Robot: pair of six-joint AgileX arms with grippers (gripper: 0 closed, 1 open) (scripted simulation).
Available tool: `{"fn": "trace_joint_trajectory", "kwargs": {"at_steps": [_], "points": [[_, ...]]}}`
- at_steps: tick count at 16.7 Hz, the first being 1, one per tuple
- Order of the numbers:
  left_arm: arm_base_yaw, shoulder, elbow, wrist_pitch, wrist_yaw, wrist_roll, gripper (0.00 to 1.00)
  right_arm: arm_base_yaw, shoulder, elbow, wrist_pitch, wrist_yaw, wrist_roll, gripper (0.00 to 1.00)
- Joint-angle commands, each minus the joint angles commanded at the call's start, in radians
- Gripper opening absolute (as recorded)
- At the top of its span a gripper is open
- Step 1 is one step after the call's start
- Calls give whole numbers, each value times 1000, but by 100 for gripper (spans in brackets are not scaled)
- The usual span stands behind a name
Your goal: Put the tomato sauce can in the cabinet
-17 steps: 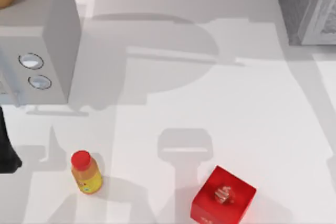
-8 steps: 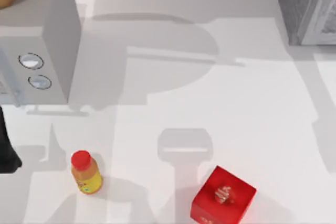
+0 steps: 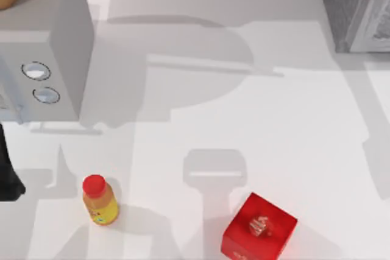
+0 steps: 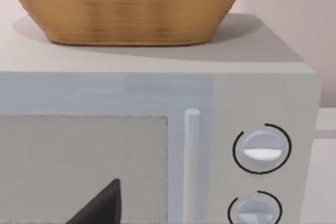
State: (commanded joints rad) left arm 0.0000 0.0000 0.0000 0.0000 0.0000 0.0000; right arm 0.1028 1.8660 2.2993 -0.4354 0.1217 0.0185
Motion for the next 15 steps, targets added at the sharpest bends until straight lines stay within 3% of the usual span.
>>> {"fn": "trace_joint_trajectory", "kwargs": {"at_steps": [9, 15], "points": [[0, 0, 0, 0, 0, 0, 100, 0, 0, 0, 0, 0, 0, 98], [0, 0, 0, 0, 0, 0, 100, 0, 0, 0, 0, 0, 0, 100]]}}
